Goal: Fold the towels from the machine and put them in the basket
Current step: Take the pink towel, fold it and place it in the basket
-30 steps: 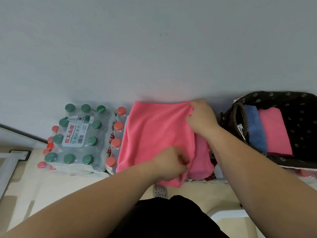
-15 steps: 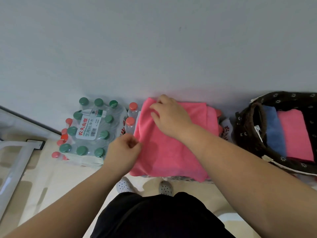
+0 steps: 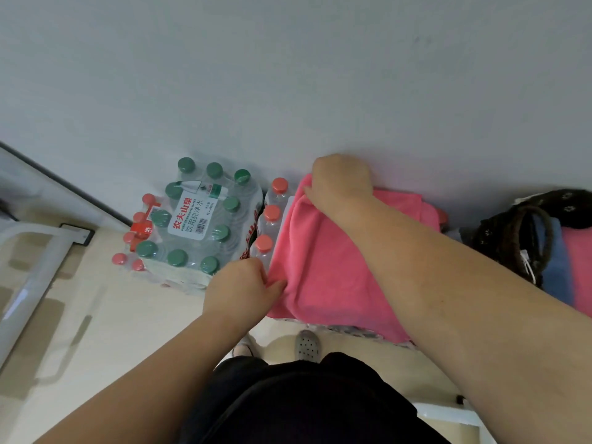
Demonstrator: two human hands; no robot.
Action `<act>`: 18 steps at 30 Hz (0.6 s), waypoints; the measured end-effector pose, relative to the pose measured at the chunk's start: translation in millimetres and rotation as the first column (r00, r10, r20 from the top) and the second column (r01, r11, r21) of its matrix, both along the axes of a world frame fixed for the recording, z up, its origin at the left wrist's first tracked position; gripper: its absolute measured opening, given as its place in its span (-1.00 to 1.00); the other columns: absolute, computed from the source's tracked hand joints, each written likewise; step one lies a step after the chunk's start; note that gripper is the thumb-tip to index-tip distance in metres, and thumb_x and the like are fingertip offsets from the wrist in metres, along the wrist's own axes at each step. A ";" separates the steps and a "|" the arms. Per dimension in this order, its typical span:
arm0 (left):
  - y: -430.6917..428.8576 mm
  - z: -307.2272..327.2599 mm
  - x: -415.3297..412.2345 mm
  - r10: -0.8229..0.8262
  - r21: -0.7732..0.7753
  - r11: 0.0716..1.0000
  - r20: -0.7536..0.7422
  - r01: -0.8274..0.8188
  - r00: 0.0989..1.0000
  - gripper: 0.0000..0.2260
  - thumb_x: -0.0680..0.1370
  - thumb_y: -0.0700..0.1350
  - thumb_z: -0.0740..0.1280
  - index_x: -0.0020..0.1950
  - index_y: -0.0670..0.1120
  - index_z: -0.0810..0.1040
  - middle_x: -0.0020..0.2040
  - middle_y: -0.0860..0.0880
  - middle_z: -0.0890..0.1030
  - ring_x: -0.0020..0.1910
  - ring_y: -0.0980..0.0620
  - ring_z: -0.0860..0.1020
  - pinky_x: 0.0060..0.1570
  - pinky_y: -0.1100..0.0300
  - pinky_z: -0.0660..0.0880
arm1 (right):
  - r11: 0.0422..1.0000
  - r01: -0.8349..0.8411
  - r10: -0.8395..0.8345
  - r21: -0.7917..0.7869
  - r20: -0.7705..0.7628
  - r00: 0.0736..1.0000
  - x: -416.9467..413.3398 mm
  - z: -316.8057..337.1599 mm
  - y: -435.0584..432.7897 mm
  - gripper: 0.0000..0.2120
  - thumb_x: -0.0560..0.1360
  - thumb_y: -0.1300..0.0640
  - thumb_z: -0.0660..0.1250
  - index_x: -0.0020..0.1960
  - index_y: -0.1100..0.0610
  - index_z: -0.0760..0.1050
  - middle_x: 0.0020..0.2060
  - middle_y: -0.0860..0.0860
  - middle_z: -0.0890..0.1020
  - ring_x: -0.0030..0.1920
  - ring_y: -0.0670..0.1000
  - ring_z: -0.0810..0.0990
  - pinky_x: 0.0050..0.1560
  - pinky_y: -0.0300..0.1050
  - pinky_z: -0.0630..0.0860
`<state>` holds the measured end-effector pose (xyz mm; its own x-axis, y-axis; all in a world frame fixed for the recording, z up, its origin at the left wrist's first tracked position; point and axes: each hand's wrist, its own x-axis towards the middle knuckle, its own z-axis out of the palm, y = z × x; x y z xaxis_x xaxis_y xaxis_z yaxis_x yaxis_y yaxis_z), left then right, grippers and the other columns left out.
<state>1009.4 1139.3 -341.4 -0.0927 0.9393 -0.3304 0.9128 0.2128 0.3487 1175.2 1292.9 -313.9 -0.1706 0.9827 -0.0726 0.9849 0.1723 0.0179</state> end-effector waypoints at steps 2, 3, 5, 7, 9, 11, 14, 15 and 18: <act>-0.6 -2.1 -1.2 0.017 -0.015 1.000 0.055 -0.016 0.998 -0.74 0.45 0.12 0.40 -0.29 -0.03 0.52 -0.34 0.05 0.57 -0.29 0.03 0.56 -0.24 0.07 0.56 | 0.999 0.024 -0.025 -0.037 -0.036 0.999 4.2 -2.8 -0.4 -0.82 0.52 0.13 0.32 0.09 0.13 0.60 0.04 0.12 0.66 0.07 0.20 0.64 -0.02 -0.05 0.52; -0.9 -2.8 -2.2 0.029 -0.023 0.999 0.095 -0.027 0.995 -0.76 0.46 0.08 0.41 -0.30 -0.02 0.53 -0.34 0.05 0.58 -0.28 0.04 0.56 -0.22 0.07 0.56 | 0.998 0.036 -0.039 -0.052 -0.070 0.997 5.4 -3.8 -0.4 -0.82 0.52 0.16 0.31 0.08 0.14 0.60 0.05 0.13 0.66 0.08 0.21 0.63 0.00 -0.04 0.52; -1.6 -2.9 -4.7 0.070 -0.037 0.997 0.173 -0.064 0.982 -0.79 0.47 0.01 0.42 -0.31 -0.03 0.53 -0.34 0.05 0.57 -0.27 0.03 0.55 -0.21 0.09 0.54 | 0.997 0.064 -0.070 -0.051 -0.133 0.989 6.1 -4.8 0.1 -0.82 0.55 0.17 0.27 0.09 0.16 0.58 0.06 0.15 0.65 0.10 0.21 0.61 0.03 -0.03 0.52; -3.0 -2.2 -8.3 0.115 -0.038 0.993 0.246 -0.109 0.962 -0.79 0.48 -0.03 0.44 -0.31 -0.04 0.52 -0.36 0.05 0.54 -0.31 0.03 0.51 -0.28 0.13 0.44 | 0.993 0.093 -0.103 -0.066 -0.169 0.980 5.1 -5.1 0.4 -0.78 0.57 0.08 0.28 0.12 0.17 0.57 0.09 0.15 0.64 0.12 0.21 0.61 0.05 -0.03 0.52; -4.5 -1.0 -11.6 0.124 -0.036 0.992 0.290 -0.118 0.949 -0.77 0.48 -0.05 0.45 -0.33 -0.04 0.49 -0.40 0.06 0.50 -0.36 0.05 0.47 -0.32 0.16 0.33 | 0.989 0.105 -0.121 -0.107 -0.155 0.980 5.1 -6.4 0.5 -0.75 0.55 0.06 0.30 0.15 0.17 0.56 0.11 0.15 0.64 0.14 0.20 0.61 0.06 -0.03 0.52; -5.2 -0.5 -15.0 0.117 -0.053 0.993 0.324 -0.105 0.939 -0.78 0.48 -0.06 0.45 -0.32 -0.06 0.52 -0.40 0.05 0.50 -0.37 0.05 0.46 -0.32 0.16 0.35 | 0.984 0.114 -0.133 -0.137 -0.143 0.981 5.7 -9.4 1.0 -0.76 0.54 0.16 0.28 0.17 0.18 0.56 0.12 0.15 0.63 0.15 0.21 0.61 0.07 -0.03 0.52; -3.9 -1.0 -21.7 0.134 -0.111 0.989 0.399 -0.097 0.907 -0.79 0.49 -0.06 0.46 -0.30 -0.08 0.54 -0.39 -0.03 0.55 -0.39 0.00 0.49 -0.26 0.04 0.48 | 0.982 0.129 -0.156 -0.137 -0.212 0.965 1.7 -12.0 3.5 -0.80 0.53 0.19 0.24 0.11 0.13 0.57 0.10 0.14 0.64 0.13 0.20 0.60 0.06 -0.04 0.52; -3.3 -0.9 -24.3 0.150 -0.132 0.986 0.434 -0.101 0.888 -0.79 0.49 -0.07 0.45 -0.30 -0.10 0.54 -0.37 -0.07 0.57 -0.40 0.00 0.49 -0.25 -0.01 0.51 | 0.982 0.139 -0.168 -0.126 -0.259 0.951 -1.4 -12.6 5.5 -0.84 0.54 0.16 0.23 0.05 0.09 0.57 0.08 0.12 0.64 0.11 0.20 0.60 0.04 -0.05 0.50; -2.3 1.6 -34.3 0.227 -0.197 0.970 0.529 -0.141 0.818 -0.78 0.52 -0.09 0.43 -0.25 -0.18 0.53 -0.37 -0.09 0.53 -0.40 0.02 0.49 -0.23 -0.06 0.55 | 0.984 0.160 -0.179 -0.081 -0.360 0.916 -15.5 -8.6 14.4 -0.86 0.56 0.08 0.21 -0.05 0.05 0.54 0.02 0.09 0.64 0.06 0.19 0.59 -0.03 -0.06 0.46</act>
<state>975.1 1137.0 -339.8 -0.0243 0.8619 -0.5065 0.5214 0.4432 0.7292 1159.7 1307.3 -322.6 -0.0254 0.9960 -0.0854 0.9359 -0.0064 -0.3522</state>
